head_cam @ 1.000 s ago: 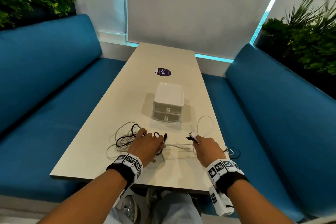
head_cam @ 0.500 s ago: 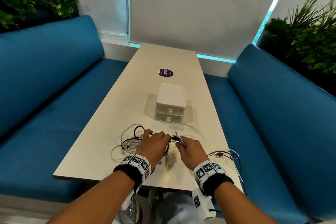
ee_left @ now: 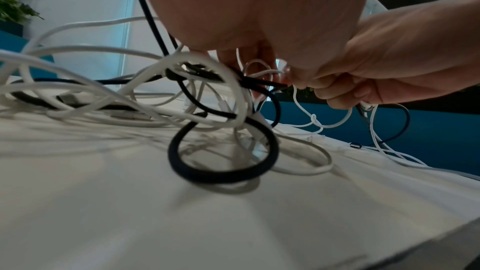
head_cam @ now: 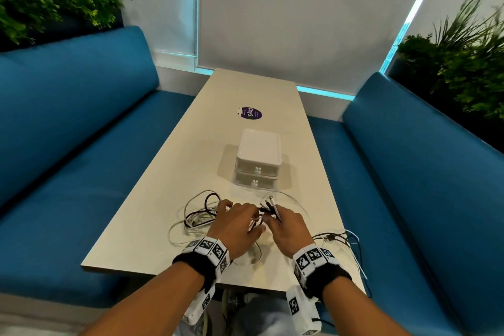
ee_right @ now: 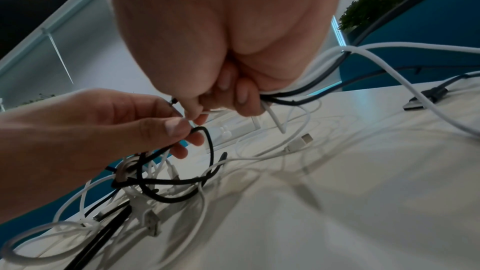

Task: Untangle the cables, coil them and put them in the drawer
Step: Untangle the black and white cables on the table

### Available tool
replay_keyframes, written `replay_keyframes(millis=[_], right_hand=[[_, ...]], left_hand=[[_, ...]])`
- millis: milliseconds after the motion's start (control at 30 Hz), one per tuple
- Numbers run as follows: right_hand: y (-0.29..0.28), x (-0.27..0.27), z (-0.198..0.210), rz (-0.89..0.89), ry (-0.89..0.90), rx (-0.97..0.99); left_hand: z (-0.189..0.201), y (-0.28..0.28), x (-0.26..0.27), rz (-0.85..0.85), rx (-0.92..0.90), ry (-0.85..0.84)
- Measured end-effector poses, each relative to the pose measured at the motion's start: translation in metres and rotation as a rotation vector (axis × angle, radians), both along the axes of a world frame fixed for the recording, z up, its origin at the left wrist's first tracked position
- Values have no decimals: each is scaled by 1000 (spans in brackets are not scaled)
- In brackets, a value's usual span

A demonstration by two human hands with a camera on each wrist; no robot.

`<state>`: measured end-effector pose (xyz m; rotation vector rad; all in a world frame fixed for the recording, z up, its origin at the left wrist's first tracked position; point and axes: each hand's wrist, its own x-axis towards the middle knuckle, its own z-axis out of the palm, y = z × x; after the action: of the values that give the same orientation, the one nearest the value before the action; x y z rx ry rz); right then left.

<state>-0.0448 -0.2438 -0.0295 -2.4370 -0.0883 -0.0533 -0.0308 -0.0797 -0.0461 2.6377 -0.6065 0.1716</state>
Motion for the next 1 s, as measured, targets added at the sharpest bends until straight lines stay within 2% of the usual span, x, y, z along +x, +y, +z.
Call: replay_keyframes(millis=[267, 433, 633, 833, 1000], right_hand=[[-6, 0, -3, 7, 15, -66], [-10, 2, 1, 4, 19, -82], [-19, 3, -2, -39, 49, -142], [-27, 4, -3, -81, 72, -187], [-33, 5, -3, -115, 109, -217]], left_hand=[[-5, -2, 5, 2, 184, -7], [-3, 3, 6, -14, 181, 3], [-5, 19, 13, -37, 262, -40], [-21, 27, 17, -55, 151, -88], [-23, 29, 21, -123, 253, -147]])
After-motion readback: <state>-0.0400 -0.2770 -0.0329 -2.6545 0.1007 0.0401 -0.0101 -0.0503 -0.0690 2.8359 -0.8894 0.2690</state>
